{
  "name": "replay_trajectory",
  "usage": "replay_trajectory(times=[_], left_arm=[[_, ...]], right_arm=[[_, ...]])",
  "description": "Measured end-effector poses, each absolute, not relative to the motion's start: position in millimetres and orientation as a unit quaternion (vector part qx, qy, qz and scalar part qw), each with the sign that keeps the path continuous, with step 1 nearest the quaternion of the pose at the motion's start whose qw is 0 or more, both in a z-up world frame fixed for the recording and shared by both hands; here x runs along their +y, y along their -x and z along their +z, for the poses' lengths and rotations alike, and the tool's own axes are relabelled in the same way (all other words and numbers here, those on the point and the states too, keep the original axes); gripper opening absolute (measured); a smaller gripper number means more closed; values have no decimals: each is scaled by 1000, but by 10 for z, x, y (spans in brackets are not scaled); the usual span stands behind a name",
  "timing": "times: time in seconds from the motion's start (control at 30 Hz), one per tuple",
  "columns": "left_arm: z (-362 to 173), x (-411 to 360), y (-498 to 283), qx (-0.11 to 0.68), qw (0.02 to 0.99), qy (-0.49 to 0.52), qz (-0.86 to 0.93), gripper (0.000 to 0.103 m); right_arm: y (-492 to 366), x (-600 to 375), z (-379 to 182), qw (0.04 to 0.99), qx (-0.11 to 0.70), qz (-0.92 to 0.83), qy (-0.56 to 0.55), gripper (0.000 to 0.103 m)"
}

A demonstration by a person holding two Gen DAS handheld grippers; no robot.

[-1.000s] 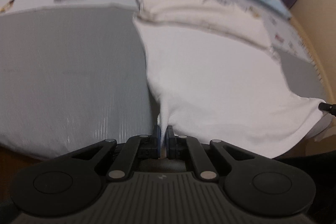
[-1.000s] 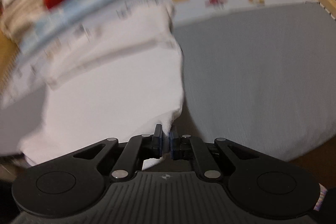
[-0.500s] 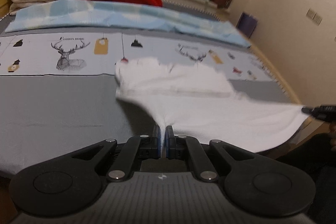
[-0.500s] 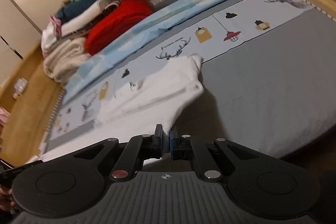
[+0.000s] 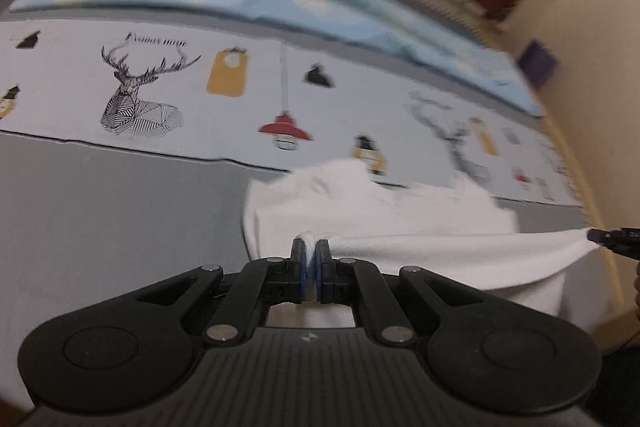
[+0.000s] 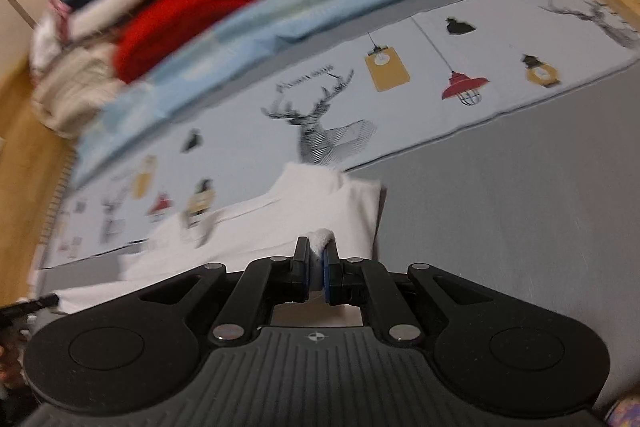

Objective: Fold small clothes

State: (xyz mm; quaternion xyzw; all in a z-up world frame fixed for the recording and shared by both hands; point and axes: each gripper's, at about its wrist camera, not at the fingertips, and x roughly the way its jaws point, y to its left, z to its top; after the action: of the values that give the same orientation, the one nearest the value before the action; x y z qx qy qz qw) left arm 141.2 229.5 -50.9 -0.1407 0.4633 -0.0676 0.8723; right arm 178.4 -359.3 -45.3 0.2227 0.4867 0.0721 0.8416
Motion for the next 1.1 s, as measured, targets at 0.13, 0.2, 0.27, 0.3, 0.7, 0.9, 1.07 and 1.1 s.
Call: replay_trajectory(times=[0.13, 0.2, 0.27, 0.3, 0.7, 0.9, 1.07, 1.1], left_arm=[[-967, 2366, -2009, 487, 846, 215, -25, 15], [-1077, 2447, -2024, 482, 836, 259, -32, 15], [-981, 2448, -2035, 468, 851, 234, -33, 20], [-931, 2429, -2051, 462, 862, 206, -39, 23], [-1358, 2290, -2017, 509, 856, 75, -47, 43], [-1398, 2033, -2229, 464, 884, 23, -49, 43], [-1439, 1946, -2392, 447, 892, 23, -63, 43], [-1454, 1942, -2418, 447, 892, 30, -67, 43]], right_arm=[[-2275, -3560, -939, 835, 500, 7, -228, 21], [-2283, -3549, -985, 846, 491, -22, -206, 21], [-2288, -3555, -933, 855, 470, 6, -218, 21], [-2296, -3547, -910, 860, 463, 23, -215, 21], [-2324, -3339, -1375, 869, 479, 80, -98, 27], [-2503, -3083, -1475, 877, 470, 96, -43, 29], [-2632, -3094, -1550, 878, 465, 91, -66, 31], [-2654, -3104, -1554, 880, 461, 90, -73, 31]])
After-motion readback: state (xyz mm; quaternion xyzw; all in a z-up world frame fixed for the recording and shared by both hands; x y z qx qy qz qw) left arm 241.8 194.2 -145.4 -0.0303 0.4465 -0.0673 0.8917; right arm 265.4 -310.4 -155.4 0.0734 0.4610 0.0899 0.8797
